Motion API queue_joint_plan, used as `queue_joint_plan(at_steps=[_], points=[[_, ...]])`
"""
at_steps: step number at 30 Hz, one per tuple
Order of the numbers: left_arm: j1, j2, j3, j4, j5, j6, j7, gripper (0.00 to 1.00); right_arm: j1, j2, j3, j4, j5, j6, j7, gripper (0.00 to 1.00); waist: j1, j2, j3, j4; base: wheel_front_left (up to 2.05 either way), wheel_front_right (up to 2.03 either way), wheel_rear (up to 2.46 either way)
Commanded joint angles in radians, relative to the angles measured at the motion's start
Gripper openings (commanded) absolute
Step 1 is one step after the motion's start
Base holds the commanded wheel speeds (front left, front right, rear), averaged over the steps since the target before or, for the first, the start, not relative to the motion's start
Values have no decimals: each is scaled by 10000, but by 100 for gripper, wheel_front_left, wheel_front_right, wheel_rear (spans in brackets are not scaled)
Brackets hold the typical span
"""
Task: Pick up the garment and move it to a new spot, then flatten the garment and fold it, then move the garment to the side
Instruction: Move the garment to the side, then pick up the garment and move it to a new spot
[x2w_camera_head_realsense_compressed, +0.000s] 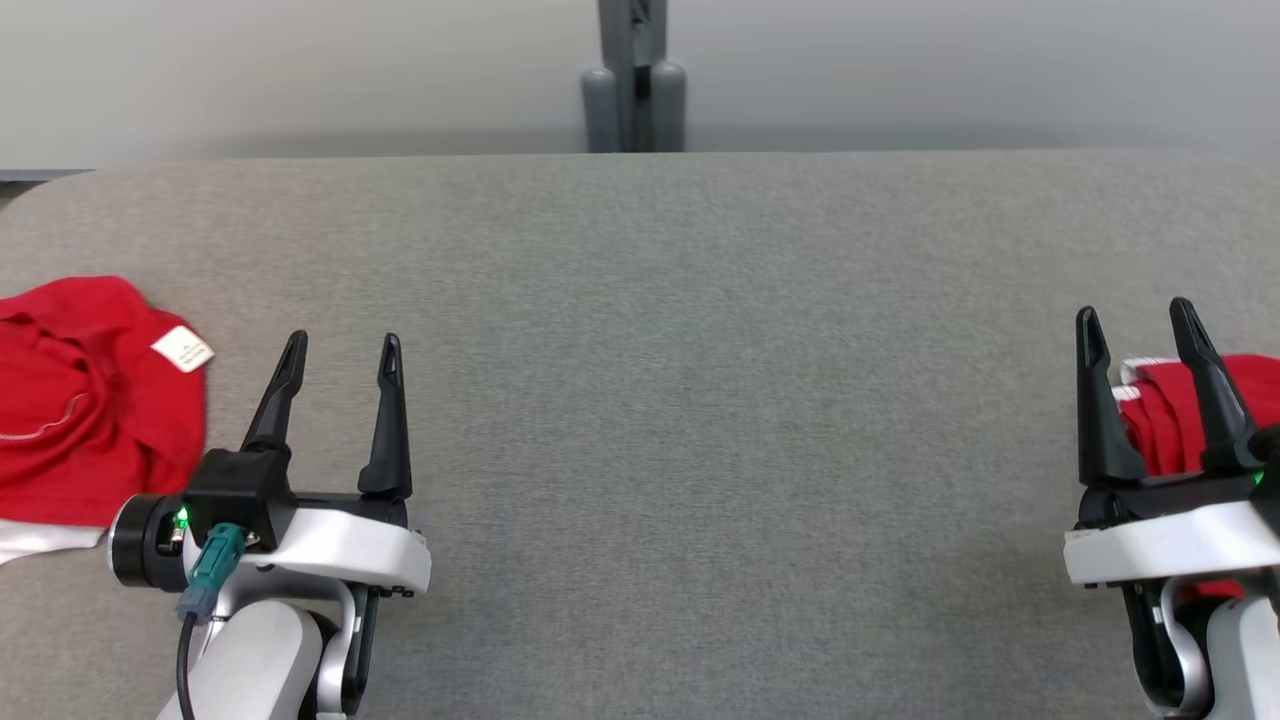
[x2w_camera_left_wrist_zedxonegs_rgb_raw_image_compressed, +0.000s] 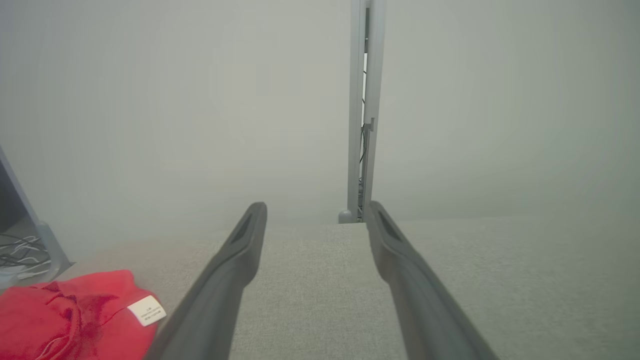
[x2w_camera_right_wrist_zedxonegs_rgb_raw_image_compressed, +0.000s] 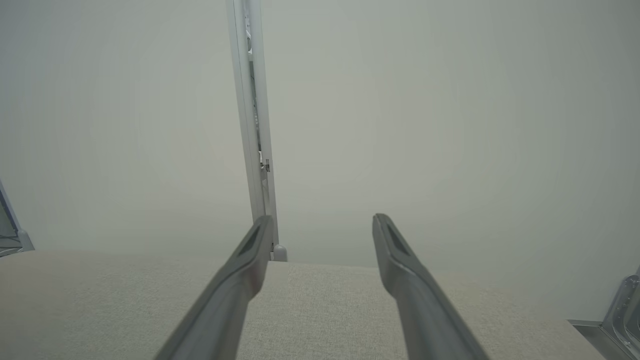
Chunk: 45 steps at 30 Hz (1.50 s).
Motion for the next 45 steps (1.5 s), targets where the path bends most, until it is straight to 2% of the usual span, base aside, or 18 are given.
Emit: queue_joint_plan(at_steps=[1,17,23,37,41,45], points=[[139,61,68,69,-63,-1,-60,100,229,18,-35,-155,-86,-1,88,100,0,-1,-317,397,0,0,0],[988,40,511,383,-233,-436,-205,100,1938,243,-212,-400,39,-1,511,100,0,-1,-1037,193,0,0,0],[1153,-11,671,509,20,-386,-200,100,2104,245,-153,-467,165,-1,568,100,0,-1,-1089,111,0,0,0],[1312,-208,898,520,184,-563,-202,100,2075,244,-146,-438,284,-1,498,100,0,-1,-1064,85,0,0,0],[1122,-321,973,500,243,-598,-203,100,2121,245,-223,-459,238,1,530,100,0,-1,-1075,317,0,0,0],[1011,-485,1064,526,184,-707,-202,100,2131,243,-206,-584,143,-1,613,100,0,-1,-1022,829,0,0,0]])
